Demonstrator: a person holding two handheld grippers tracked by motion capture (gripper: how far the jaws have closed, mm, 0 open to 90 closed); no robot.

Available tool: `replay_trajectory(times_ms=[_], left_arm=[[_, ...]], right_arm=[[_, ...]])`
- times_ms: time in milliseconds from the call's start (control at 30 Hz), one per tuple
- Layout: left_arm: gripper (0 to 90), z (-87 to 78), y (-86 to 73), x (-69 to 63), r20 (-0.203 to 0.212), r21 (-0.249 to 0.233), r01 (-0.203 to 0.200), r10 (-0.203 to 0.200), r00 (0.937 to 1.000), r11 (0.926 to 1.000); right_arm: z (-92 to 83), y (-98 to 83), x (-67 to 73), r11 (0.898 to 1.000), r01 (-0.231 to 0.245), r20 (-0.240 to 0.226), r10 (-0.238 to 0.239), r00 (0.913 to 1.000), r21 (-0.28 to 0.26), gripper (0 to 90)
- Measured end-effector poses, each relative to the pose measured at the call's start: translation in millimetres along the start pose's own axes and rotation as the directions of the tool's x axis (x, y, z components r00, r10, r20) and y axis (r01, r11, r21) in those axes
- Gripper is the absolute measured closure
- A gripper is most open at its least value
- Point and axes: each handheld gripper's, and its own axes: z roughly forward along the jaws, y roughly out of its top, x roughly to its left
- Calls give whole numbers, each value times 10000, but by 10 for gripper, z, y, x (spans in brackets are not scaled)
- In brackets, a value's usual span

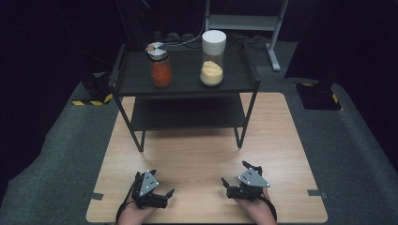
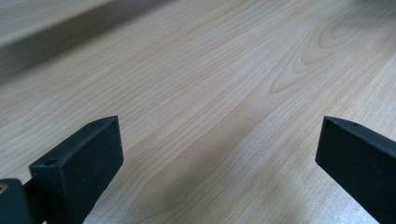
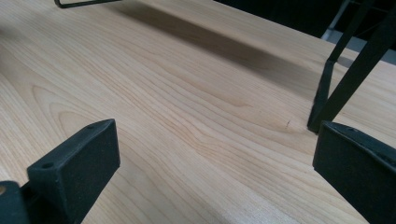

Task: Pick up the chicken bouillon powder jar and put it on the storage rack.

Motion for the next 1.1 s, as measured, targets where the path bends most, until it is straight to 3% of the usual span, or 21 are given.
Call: replay_trajectory(times_ms=[367,633,833,967,1100], left_arm=[[13,-19,-52,-20,-68,-325,-156,153,9999,9994],[11,-24,-46,-33,-144,-256,-155,151,9998,9996],[7,-25,-35,-26,-95,-159,-162,160,9998,9997],[7,-29,-42,12,19,-184,49,-49,10000,9998],[7,-30,-40,12,46,-159,-48,48,10000,9999]], right_arm=[[-9,43,-15,9991,-240,34,239,9997,355,1],[14,80,-44,9985,-17,-213,29,9998,556,0],[23,97,-29,9978,130,-214,-116,9997,651,1],[29,112,-15,9970,274,-215,-259,9994,728,1],[41,128,-5,9960,357,-227,-340,9992,816,1]])
